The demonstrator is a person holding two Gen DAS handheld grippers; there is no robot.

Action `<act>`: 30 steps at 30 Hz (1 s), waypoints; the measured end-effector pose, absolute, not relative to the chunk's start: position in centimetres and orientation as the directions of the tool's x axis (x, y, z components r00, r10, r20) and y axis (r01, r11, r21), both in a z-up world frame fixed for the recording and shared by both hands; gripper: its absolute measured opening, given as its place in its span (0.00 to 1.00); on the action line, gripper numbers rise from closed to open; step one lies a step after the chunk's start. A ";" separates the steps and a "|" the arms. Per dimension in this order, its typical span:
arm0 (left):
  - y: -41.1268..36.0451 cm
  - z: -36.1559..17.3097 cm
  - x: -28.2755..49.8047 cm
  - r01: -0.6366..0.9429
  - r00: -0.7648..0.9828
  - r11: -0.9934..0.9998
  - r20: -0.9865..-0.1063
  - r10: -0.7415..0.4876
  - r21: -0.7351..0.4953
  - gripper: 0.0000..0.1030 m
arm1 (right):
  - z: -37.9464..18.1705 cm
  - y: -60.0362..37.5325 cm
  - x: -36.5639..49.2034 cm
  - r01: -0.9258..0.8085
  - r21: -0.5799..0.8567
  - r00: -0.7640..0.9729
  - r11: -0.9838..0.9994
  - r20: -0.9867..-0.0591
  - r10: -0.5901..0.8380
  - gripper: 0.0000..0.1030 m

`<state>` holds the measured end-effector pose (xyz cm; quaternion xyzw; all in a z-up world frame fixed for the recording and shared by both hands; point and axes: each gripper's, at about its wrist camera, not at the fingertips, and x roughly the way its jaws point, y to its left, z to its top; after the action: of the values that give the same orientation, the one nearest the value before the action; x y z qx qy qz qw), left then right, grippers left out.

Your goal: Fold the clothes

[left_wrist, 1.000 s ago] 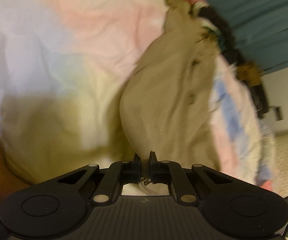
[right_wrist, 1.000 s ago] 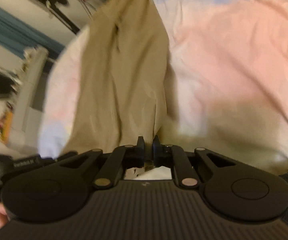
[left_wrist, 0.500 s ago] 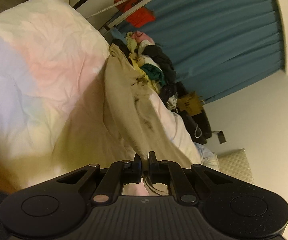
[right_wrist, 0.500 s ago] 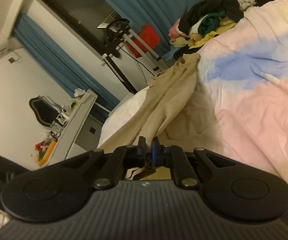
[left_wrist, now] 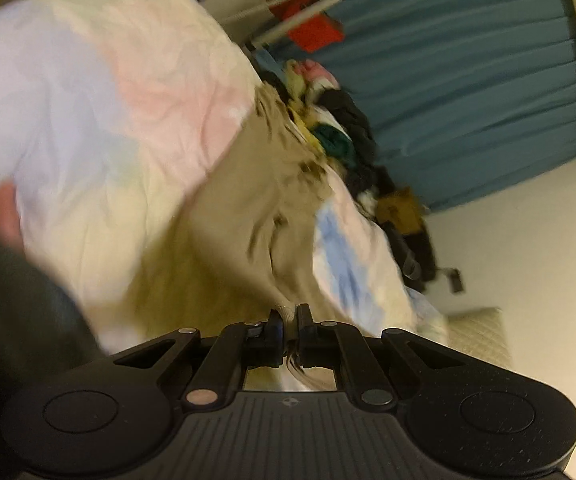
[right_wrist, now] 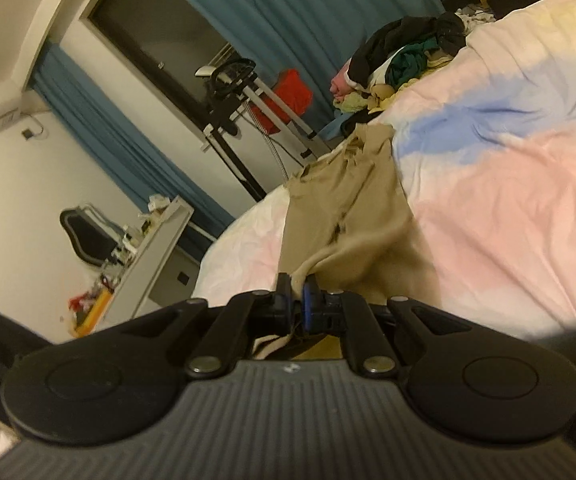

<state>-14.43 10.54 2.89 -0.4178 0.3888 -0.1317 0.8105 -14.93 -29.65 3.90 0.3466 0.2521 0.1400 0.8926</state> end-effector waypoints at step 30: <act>0.9 -7.5 21.2 0.012 0.762 0.971 -0.627 -0.162 -0.237 0.08 | -9.6 -25.2 19.8 0.048 0.294 0.830 0.955 -0.543 0.125 0.09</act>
<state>21.22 0.93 -7.53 -0.1100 0.3419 -0.0465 0.9321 19.75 -25.17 -9.65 0.1491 0.2906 0.0205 0.9449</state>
